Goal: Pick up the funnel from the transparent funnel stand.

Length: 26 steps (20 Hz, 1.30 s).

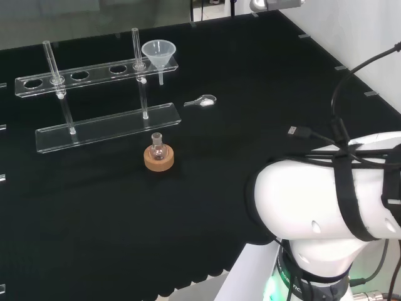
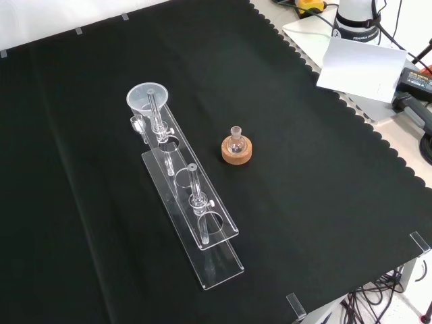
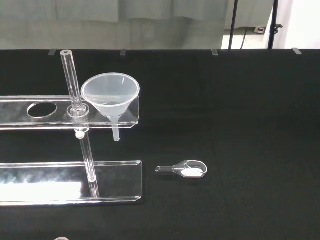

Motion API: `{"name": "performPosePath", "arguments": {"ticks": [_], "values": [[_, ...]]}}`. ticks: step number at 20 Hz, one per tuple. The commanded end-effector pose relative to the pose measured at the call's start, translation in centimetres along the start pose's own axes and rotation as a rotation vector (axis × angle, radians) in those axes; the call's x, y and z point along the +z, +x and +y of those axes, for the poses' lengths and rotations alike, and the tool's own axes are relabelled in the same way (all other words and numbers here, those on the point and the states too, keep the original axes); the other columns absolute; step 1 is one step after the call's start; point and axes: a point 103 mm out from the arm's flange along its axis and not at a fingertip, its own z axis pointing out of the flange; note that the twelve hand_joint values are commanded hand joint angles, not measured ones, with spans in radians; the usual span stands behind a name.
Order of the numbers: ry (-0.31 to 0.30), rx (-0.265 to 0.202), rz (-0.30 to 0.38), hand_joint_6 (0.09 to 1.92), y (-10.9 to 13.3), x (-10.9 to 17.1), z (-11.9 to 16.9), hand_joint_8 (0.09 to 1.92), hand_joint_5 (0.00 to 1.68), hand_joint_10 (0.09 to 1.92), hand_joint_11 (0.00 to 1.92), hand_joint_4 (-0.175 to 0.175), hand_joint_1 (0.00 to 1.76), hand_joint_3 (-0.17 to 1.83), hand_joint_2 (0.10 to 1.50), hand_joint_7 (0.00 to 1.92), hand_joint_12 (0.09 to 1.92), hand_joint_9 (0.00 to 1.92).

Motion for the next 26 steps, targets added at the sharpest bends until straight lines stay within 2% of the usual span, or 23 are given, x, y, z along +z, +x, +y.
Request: {"name": "performPosePath", "arguments": {"ticks": [1, 4, 5, 7, 13, 20, 26], "values": [[-0.010, 0.002, -0.006, 0.09, 0.4, 0.0, 0.0, 0.37, 0.19, 0.65, 0.15, 0.017, 0.07, 0.34, 1.13, 0.02, 1.36, 0.15], [-0.013, 0.008, 0.002, 0.09, 0.9, 0.1, 0.1, 0.31, 0.16, 0.63, 0.13, 0.024, 0.01, 0.37, 1.19, 0.00, 1.35, 0.12], [-0.013, 0.017, 0.023, 0.09, -0.9, 0.1, 0.2, 0.31, 0.16, 0.63, 0.13, 0.025, 0.00, 0.37, 1.19, 0.00, 1.35, 0.11], [-0.012, 0.021, 0.020, 0.09, -1.6, 0.1, 0.4, 0.30, 0.16, 0.63, 0.12, 0.025, 0.00, 0.37, 1.19, 0.00, 1.35, 0.11], [-0.002, 0.035, -0.018, 0.09, 0.7, 0.7, 1.2, 0.30, 0.16, 0.63, 0.12, 0.023, 0.00, 0.37, 1.19, 0.00, 1.35, 0.11], [0.026, 0.060, -0.027, 0.09, 0.3, 2.1, 2.9, 0.30, 0.17, 0.64, 0.12, 0.021, 0.00, 0.37, 1.19, 0.00, 1.35, 0.11], [0.047, 0.046, -0.023, 0.09, -0.2, 3.3, 6.0, 0.31, 0.17, 0.64, 0.12, 0.021, 0.00, 0.36, 1.19, 0.00, 1.35, 0.12]]}}
